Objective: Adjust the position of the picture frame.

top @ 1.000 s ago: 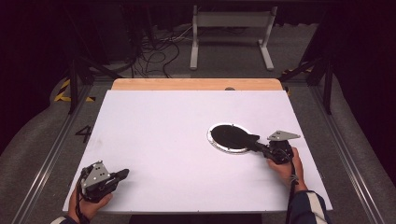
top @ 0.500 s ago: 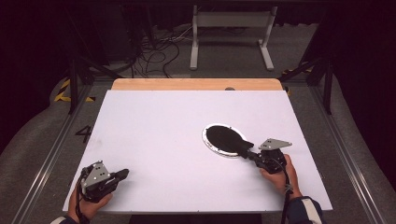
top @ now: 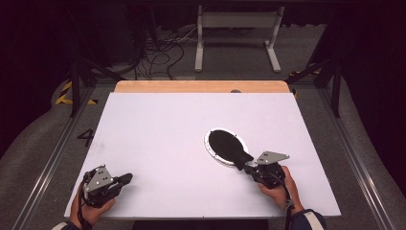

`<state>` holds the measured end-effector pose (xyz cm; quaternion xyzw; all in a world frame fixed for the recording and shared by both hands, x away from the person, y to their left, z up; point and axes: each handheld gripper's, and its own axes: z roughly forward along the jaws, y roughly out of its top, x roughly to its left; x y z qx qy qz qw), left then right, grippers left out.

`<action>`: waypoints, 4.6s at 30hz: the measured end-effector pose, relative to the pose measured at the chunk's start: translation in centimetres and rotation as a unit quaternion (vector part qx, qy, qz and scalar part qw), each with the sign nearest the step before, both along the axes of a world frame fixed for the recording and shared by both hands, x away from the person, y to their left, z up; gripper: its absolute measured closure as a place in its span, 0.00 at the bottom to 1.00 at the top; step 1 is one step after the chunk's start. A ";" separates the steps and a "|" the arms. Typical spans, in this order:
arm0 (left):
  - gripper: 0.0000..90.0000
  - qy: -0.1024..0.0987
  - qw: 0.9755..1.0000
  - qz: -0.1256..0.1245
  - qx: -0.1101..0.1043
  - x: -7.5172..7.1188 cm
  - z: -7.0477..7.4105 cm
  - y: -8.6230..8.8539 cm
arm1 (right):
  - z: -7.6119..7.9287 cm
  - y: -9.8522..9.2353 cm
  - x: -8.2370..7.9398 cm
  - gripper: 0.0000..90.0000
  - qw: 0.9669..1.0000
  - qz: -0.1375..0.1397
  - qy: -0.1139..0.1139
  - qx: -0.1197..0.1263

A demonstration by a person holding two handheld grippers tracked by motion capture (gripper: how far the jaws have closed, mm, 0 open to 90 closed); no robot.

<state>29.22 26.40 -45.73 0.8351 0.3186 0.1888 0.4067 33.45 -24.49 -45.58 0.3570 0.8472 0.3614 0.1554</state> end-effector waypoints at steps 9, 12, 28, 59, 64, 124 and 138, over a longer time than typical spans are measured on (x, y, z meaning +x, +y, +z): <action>0.98 0.001 1.000 -0.005 0.002 0.0 0.0 -0.1 | 0.0 1.6 -0.7 1.00 1.000 0.026 0.002 -0.003; 0.98 0.001 1.000 -0.006 0.004 0.0 -0.1 -0.1 | 0.0 2.5 -1.2 1.00 0.999 0.033 -0.004 -0.008; 0.85 -0.002 1.000 -0.001 0.007 -0.1 -0.1 -0.2 | 2.0 2.1 -1.8 1.00 0.998 0.032 -0.057 0.008; 0.20 0.013 1.000 0.006 -0.024 1.7 -0.1 -3.2 | 0.4 -0.3 0.6 1.00 0.999 -0.031 -0.030 -0.001; 0.27 0.012 1.000 -0.003 -0.019 2.5 0.0 -4.1 | 0.0 0.6 -0.1 1.00 1.000 -0.001 -0.016 0.002; 0.80 0.049 0.993 -0.100 0.035 9.5 -0.7 -16.1 | -0.2 4.4 4.2 1.00 1.000 -0.004 0.006 0.023; 0.82 0.056 0.989 -0.131 0.028 8.3 -0.8 -16.7 | -0.4 6.4 0.1 1.00 0.997 0.068 0.010 0.021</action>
